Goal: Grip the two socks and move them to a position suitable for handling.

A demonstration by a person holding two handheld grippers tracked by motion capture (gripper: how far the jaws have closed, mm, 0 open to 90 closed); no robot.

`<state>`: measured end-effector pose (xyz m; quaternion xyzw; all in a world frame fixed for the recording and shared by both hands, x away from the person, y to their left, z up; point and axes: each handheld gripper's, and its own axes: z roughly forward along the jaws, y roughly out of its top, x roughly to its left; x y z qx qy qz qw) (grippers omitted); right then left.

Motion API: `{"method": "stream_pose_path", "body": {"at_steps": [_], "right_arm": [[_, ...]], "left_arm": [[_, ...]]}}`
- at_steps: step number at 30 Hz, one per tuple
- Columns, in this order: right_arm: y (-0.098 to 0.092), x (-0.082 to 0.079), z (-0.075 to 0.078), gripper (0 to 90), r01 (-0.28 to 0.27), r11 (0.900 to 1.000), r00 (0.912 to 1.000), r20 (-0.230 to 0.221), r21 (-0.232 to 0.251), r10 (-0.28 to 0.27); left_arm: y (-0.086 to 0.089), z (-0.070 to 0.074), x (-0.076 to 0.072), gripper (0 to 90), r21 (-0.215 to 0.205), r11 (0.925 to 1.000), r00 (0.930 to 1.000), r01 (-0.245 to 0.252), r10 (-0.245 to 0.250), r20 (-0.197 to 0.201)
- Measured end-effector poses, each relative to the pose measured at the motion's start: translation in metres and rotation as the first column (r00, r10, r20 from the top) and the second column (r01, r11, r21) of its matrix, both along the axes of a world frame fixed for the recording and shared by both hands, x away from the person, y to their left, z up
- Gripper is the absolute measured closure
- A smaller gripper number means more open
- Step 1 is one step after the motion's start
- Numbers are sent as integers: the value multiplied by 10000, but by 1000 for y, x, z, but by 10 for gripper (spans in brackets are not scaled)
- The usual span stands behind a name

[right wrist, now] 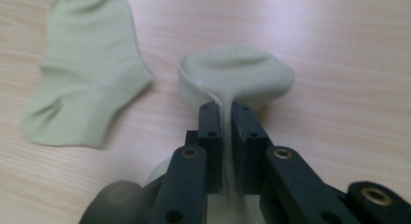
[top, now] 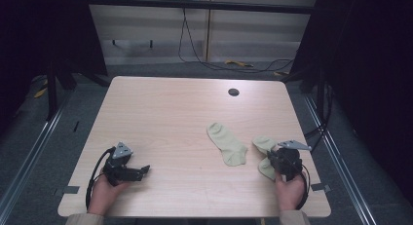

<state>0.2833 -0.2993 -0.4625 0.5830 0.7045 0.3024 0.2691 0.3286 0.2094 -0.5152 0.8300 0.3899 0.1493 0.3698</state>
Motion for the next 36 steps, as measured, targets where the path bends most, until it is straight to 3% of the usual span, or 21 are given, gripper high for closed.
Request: {"method": "stream_pose_path", "body": {"at_steps": [5,10,12,13,14,15,16,17,18,19,20,21,23,27,28,29,30,31,32,34,36], "right_arm": [[16,-4,20,834,-925,9957,9929,741,-57,926],[81,-4,39,837,-3249,9420,9357,1160,-836,3331],[108,-3,43,837,-4237,9024,8941,1234,-779,4305],[122,-3,45,836,-4774,8750,8648,1332,-803,4841],[135,-3,45,834,-5489,8334,8217,1412,-645,5521],[135,-3,45,834,-5489,8334,8217,1412,-645,5521],[161,-7,41,781,-6449,7609,7453,1615,-716,6469],[161,-7,41,781,-6449,7609,7453,1615,-716,6469],[177,-3,28,545,-6397,7601,7537,1009,-1139,6495],[177,-2,20,549,-6115,7820,7796,772,-1209,6215],[173,0,14,560,-5982,7935,7943,482,-1120,6056],[173,0,14,560,-5982,7935,7943,482,-1120,6056],[161,0,3,561,-5749,8131,8161,73,-914,5779],[155,-4,2,616,-5821,8112,8129,-141,-561,5823],[156,-6,1,650,-6056,7947,7958,-343,-407,6046],[156,-6,1,650,-6056,7947,7958,-343,-407,6046],[159,-8,-2,682,-6294,7764,7765,-632,-324,6269],[159,-8,-2,682,-6294,7764,7765,-632,-324,6269],[165,-10,-8,703,-6645,7461,7458,-991,-419,6587],[171,-12,-13,736,-7040,7086,7072,-1378,-472,6934],[177,-15,-18,757,-7308,6782,6789,-1839,-768,7108]], "left_arm": [[1,0,-1,110,-21,10000,10000,79,-79,13],[2,0,-2,117,-97,10000,10000,3,-3,-33],[2,0,-2,119,-1,10000,10000,13,-13,-8],[2,0,-2,119,-1,10000,10000,13,-13,-8],[1,0,-2,119,5,10000,10000,6,-6,4],[1,0,-2,119,5,10000,10000,6,-6,4],[1,0,-2,119,-20,10000,10000,10,-10,10],[1,0,-2,119,-20,10000,10000,10,-10,10],[2,0,-2,120,15,10000,10000,47,-47,37],[3,0,-3,119,-3,10000,10000,25,-25,36],[3,0,-3,120,6,10000,10000,10,-10,34],[3,0,-3,120,6,10000,10000,10,-10,34],[3,0,-3,120,-28,10000,10000,-5,5,19],[3,0,-3,120,7,10000,10000,0,0,35],[3,0,-3,120,-8,10000,10000,-16,16,26],[3,0,-3,120,-8,10000,10000,-16,16,26],[3,0,-3,120,7,10000,10000,-1,1,35],[3,0,-3,120,7,10000,10000,-1,1,35],[3,0,-3,120,-7,10000,10000,-17,17,32],[3,0,-3,120,-12,10000,10000,-20,20,29],[3,0,-3,120,3,10000,10000,-14,14,19]]}}
